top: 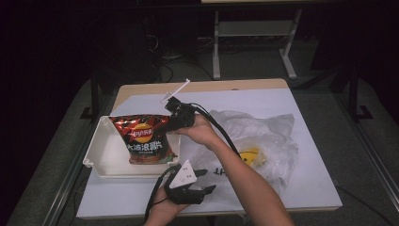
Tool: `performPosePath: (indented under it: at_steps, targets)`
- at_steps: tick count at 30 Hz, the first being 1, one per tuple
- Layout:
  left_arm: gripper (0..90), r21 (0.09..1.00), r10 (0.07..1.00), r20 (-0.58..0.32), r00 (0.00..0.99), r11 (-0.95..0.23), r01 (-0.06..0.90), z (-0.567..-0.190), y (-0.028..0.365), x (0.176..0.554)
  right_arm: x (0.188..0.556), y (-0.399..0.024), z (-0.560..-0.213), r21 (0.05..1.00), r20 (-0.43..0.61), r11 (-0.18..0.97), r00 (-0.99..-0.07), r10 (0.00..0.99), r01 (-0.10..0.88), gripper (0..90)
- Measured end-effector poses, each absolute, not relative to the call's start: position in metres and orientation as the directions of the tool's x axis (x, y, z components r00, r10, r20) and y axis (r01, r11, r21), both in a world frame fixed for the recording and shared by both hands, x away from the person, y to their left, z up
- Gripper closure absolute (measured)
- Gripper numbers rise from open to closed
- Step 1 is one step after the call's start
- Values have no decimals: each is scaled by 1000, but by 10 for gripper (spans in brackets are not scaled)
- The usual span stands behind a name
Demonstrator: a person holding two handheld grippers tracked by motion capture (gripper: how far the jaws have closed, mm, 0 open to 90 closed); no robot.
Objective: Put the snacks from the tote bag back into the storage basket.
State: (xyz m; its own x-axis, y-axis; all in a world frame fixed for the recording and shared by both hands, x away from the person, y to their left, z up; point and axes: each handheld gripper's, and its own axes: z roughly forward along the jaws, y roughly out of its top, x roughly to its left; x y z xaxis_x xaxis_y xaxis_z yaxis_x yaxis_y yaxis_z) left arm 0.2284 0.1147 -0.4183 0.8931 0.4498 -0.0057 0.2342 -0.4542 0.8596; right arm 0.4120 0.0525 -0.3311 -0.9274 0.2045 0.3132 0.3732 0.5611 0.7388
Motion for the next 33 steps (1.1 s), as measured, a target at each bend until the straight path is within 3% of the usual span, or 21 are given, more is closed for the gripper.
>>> performPosePath:
  at_steps: [18, 33]
  targets:
    - [432, 863, 455, -4, 890, -449, 233, -418, 116, 229, 418, 48, -334, 730, 333, 547, -912, 239, 410, 790]
    - [432, 863, 457, -5, 890, -447, 235, -418, 117, 229, 421, 43, -333, 723, 319, 538, -900, 298, 435, 670]
